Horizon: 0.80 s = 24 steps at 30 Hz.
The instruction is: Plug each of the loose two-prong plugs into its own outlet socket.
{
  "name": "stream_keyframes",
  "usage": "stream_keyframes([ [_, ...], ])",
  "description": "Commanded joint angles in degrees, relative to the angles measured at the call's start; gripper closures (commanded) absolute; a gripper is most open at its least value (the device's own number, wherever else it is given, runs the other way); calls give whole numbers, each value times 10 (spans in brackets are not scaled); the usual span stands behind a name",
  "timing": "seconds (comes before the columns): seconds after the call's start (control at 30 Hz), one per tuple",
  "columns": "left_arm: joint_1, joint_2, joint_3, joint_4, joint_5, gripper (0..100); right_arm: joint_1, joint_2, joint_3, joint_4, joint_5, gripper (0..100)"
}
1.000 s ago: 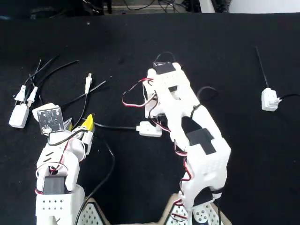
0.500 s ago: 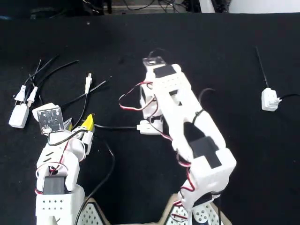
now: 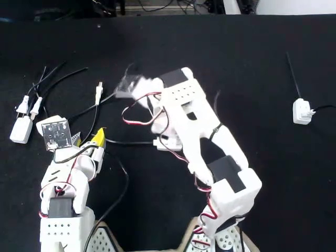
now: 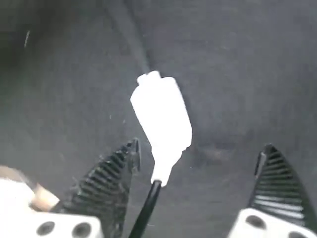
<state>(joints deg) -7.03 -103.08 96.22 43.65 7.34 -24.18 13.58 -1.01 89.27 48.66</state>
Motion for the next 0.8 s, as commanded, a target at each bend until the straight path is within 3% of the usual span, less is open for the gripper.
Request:
stream_keyframes([
  [0.0,-3,-4,3,-3,-2,784,-7,-12,19,-10,164,659],
  [0.4,-3,-4,3,-3,-2,784,-1,101,39,-44,197,663],
  [0.47,-3,-4,3,-3,-2,784,0,111,36,-45,190,704],
  [0.6,-3,-4,3,-3,-2,784,11,111,23,-79,97,998],
  [0.67,-3,-4,3,-3,-2,784,40,109,-1,-83,45,949],
  [0.77,-3,-4,4,-3,-2,784,105,84,-70,-56,-5,979],
])
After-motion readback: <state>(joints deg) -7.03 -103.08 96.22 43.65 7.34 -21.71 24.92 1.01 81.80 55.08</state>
